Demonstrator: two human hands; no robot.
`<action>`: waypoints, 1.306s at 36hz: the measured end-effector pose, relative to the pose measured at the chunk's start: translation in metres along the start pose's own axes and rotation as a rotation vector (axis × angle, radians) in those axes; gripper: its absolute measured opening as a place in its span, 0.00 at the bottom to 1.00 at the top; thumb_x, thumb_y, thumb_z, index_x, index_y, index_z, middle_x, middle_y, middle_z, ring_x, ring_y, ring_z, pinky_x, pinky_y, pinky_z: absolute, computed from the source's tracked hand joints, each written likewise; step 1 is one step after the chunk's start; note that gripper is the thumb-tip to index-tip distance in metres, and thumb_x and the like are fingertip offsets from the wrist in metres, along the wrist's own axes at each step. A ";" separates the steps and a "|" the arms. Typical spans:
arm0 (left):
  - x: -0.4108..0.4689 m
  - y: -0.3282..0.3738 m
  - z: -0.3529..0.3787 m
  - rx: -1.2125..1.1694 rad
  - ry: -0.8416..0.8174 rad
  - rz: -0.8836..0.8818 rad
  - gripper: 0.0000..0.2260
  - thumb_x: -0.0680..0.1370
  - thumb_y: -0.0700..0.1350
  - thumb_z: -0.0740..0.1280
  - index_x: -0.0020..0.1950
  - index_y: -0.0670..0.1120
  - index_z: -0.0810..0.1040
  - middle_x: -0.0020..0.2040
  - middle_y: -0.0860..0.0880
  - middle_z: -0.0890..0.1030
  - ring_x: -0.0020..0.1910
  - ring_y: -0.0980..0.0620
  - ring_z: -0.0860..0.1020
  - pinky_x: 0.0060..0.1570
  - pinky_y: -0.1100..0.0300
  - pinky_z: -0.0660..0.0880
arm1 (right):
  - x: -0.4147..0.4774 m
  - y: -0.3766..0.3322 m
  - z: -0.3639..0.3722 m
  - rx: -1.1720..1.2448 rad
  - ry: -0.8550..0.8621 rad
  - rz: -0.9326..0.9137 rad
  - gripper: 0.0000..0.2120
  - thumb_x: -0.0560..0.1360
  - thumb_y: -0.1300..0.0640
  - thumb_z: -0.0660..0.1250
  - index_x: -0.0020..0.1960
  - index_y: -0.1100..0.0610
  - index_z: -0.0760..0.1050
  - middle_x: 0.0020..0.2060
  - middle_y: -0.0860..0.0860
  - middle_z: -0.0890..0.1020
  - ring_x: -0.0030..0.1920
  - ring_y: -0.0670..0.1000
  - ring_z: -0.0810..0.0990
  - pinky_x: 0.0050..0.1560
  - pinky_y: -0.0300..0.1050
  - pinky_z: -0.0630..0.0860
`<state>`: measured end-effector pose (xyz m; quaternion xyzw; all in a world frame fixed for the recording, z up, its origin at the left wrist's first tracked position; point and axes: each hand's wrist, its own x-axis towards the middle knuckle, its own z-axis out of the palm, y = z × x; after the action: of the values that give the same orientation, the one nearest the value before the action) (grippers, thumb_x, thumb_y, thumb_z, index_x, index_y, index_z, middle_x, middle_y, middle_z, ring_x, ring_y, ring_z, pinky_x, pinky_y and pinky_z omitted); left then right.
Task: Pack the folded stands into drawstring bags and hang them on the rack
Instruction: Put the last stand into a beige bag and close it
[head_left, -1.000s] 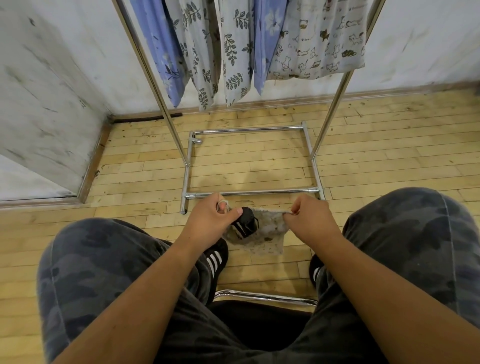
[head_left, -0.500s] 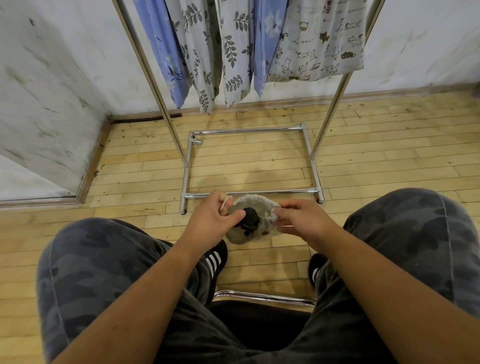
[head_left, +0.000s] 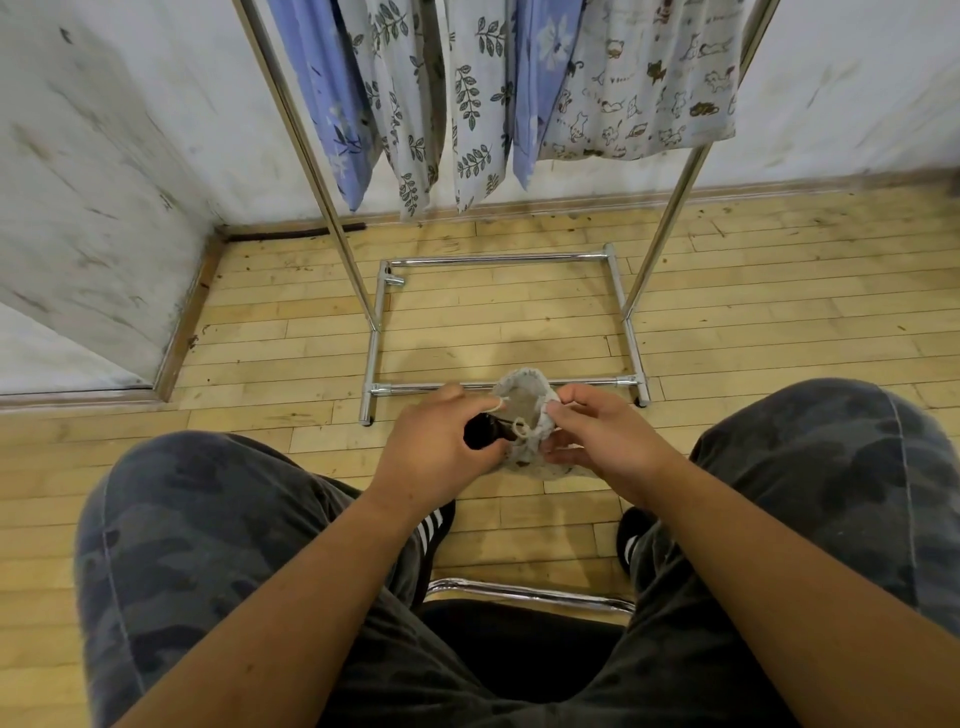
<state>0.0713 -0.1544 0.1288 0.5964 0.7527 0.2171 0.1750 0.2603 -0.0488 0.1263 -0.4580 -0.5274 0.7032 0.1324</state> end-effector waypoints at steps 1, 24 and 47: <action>0.000 0.000 0.000 0.035 0.017 0.014 0.23 0.73 0.57 0.75 0.68 0.57 0.80 0.47 0.57 0.75 0.45 0.58 0.74 0.44 0.58 0.75 | -0.001 -0.001 0.001 -0.001 -0.005 -0.004 0.10 0.85 0.58 0.64 0.51 0.64 0.76 0.46 0.62 0.80 0.42 0.54 0.82 0.52 0.51 0.85; -0.002 0.014 -0.005 -0.004 0.126 0.156 0.23 0.75 0.41 0.77 0.69 0.48 0.79 0.39 0.61 0.63 0.35 0.57 0.66 0.35 0.60 0.66 | -0.008 -0.008 0.005 -0.017 -0.036 -0.052 0.12 0.85 0.53 0.62 0.55 0.63 0.73 0.56 0.56 0.85 0.58 0.55 0.85 0.63 0.53 0.80; -0.006 0.011 0.000 0.108 0.122 0.116 0.07 0.76 0.53 0.73 0.53 0.57 0.84 0.42 0.53 0.68 0.42 0.53 0.69 0.50 0.49 0.71 | -0.009 -0.002 0.007 0.033 -0.096 -0.045 0.11 0.85 0.56 0.63 0.58 0.64 0.76 0.53 0.60 0.86 0.52 0.60 0.87 0.52 0.46 0.84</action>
<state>0.0818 -0.1576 0.1349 0.6330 0.7369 0.2219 0.0835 0.2592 -0.0584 0.1327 -0.4096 -0.5317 0.7298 0.1301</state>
